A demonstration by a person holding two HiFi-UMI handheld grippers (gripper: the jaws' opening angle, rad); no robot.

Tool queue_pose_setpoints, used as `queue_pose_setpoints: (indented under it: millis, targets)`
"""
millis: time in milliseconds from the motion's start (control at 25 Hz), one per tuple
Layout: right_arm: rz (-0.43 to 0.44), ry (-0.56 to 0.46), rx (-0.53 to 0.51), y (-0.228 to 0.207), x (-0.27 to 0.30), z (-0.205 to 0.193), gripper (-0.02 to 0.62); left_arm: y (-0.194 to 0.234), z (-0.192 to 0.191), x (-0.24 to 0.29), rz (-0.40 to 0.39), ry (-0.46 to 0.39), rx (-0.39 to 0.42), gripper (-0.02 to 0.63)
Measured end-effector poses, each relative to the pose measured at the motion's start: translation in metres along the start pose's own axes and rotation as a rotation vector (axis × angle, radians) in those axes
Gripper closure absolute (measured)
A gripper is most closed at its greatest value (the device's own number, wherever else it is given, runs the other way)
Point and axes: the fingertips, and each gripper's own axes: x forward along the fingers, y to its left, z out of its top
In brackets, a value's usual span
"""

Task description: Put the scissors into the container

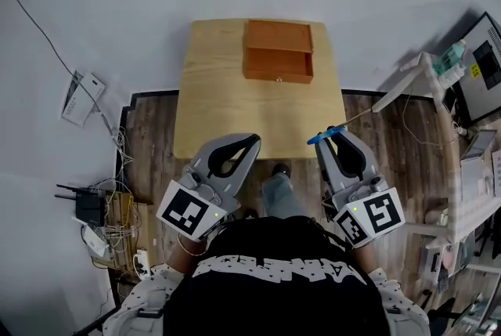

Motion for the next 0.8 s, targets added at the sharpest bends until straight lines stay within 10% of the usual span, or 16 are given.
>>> queue_pose_setpoints:
  millis: [800]
  targets:
    - [0.069,0.074,0.004,-0.088,0.109,-0.013,0.492,0.08,-0.015,0.087,0.075,0.052,-0.019,0.604]
